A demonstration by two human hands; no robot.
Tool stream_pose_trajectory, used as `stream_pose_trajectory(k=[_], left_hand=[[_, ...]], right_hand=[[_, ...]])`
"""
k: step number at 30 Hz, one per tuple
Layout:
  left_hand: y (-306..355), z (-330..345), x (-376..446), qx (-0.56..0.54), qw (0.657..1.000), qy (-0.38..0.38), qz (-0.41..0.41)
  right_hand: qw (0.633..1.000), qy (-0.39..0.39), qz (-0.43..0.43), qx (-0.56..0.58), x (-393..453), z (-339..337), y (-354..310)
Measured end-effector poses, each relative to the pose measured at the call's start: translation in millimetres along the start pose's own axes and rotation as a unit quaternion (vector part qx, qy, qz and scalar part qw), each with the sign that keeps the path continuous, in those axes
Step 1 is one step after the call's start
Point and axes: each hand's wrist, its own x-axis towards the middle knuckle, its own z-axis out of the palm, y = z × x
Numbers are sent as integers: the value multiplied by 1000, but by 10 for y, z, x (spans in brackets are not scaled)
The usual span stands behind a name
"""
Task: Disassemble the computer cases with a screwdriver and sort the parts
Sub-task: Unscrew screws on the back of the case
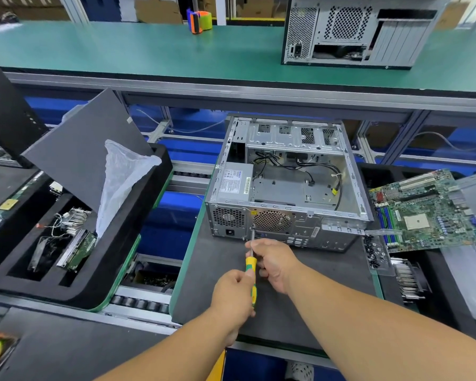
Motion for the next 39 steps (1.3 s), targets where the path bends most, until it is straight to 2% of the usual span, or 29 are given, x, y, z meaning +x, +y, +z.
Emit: stream_pose_trajectory(k=[4,7,8,11,15,18,20,22,24,27,33,36,39], left_hand=[[-22,-31,11,-163,980,-62,-91],[-47,-44,40,-314,929,-121,-158],[-68,-52,63,-334,919,-129,-166],[-104,-71,135,-292,937,-115,-155],[-70,-49,114,-114,990,-55,-57],[-98,-12,93,-47,998,0,-40],[-70,-17,76,-85,995,3,-57],[-15,-26,42,-157,982,-29,-100],[22,-25,-20,-212,964,-78,-143],[73,-24,-76,-240,950,-116,-162],[24,20,-89,-189,974,-82,-96],[7,18,-80,-235,962,-66,-118],[29,-2,-87,-278,945,-83,-152]], right_hand=[[1000,16,3,-8,18,24,-7],[999,35,-9,-6,13,47,-6],[999,41,-12,-6,13,58,-6],[999,50,-11,-7,17,99,-22],[998,63,-25,-19,32,110,-8],[995,76,-43,-43,53,104,41],[994,91,-52,-45,65,116,67],[993,97,-50,-36,64,126,64],[997,69,-26,-18,38,124,43],[999,22,10,-40,-16,98,-14],[997,34,10,-65,5,131,-119],[994,39,32,-93,22,125,-96],[995,33,52,-82,35,80,-93]])
